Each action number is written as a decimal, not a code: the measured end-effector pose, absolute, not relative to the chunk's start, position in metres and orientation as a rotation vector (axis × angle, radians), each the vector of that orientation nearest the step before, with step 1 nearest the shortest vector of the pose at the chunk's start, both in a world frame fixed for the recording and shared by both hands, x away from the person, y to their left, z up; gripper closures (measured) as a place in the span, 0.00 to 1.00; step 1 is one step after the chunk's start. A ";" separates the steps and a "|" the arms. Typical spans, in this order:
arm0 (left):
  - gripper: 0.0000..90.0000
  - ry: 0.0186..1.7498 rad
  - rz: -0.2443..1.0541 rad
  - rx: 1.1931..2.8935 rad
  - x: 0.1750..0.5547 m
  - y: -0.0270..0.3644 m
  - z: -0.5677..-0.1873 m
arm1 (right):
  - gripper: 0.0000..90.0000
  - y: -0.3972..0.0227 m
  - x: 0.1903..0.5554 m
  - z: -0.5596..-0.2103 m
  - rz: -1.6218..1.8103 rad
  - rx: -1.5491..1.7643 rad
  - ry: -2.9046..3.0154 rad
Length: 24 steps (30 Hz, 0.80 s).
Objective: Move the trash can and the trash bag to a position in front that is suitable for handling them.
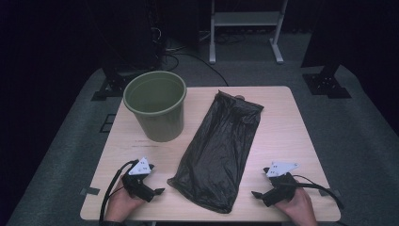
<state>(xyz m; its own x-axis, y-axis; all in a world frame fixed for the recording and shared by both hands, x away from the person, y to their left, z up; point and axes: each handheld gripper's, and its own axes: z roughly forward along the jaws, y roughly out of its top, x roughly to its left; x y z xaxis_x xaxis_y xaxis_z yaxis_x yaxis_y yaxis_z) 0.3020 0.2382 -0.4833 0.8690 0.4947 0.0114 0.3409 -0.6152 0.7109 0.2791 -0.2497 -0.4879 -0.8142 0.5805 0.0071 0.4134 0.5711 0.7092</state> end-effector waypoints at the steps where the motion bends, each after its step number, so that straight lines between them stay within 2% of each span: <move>1: 0.00 0.599 0.267 2.289 0.302 0.238 -0.483 | 0.00 -0.250 0.279 -0.488 1.076 0.829 2.577; 16: 0.00 0.606 0.268 2.286 0.302 0.238 -0.483 | 0.00 -0.249 0.280 -0.485 1.071 0.859 2.580; 17: 0.00 0.607 0.268 2.286 0.302 0.238 -0.483 | 0.01 -0.247 0.281 -0.482 1.083 0.863 2.571; 19: 0.00 0.607 0.269 2.287 0.302 0.238 -0.483 | 0.09 -0.245 0.283 -0.477 1.118 0.845 2.574; 24: 0.00 0.608 0.269 2.287 0.302 0.238 -0.483 | 0.11 -0.236 0.287 -0.470 1.159 0.834 2.562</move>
